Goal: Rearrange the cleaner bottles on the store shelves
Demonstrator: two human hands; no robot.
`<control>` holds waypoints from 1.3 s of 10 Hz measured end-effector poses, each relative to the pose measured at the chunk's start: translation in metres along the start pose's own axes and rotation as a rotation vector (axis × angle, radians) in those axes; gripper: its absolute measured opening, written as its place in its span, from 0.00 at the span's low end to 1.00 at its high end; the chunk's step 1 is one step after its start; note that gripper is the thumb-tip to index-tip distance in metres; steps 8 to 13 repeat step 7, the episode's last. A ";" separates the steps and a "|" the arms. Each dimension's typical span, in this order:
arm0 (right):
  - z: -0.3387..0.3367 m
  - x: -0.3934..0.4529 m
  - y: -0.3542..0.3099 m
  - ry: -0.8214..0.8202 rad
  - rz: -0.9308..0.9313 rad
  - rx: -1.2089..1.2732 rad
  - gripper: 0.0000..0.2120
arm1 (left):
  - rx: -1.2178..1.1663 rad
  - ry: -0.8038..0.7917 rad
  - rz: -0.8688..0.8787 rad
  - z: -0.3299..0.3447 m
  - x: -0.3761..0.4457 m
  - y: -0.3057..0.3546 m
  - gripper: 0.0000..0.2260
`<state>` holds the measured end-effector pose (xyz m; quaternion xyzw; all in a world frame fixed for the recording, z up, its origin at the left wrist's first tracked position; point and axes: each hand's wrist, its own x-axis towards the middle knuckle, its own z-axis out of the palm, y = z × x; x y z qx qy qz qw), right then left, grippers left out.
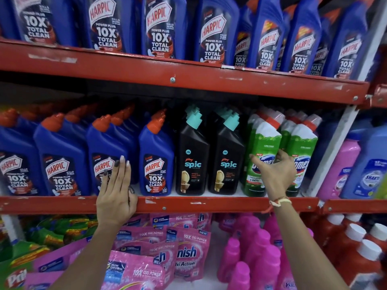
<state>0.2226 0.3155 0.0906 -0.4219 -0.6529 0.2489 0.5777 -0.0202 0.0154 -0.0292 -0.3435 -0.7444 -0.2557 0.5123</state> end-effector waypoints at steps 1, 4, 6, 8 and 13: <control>0.001 -0.001 0.004 0.002 -0.030 -0.026 0.40 | 0.001 -0.006 0.001 -0.001 0.000 0.000 0.29; -0.005 -0.016 0.018 -0.078 -0.116 -0.071 0.42 | 0.021 -0.090 0.034 -0.005 -0.001 -0.001 0.28; -0.013 -0.050 0.026 -0.120 -0.111 -0.055 0.42 | 0.092 -0.153 0.017 -0.021 -0.001 0.007 0.29; -0.016 -0.063 0.002 0.058 -0.282 0.023 0.34 | 0.070 -0.101 0.048 -0.032 0.019 0.019 0.30; -0.016 -0.063 0.002 0.058 -0.282 0.023 0.34 | 0.070 -0.101 0.048 -0.032 0.019 0.019 0.30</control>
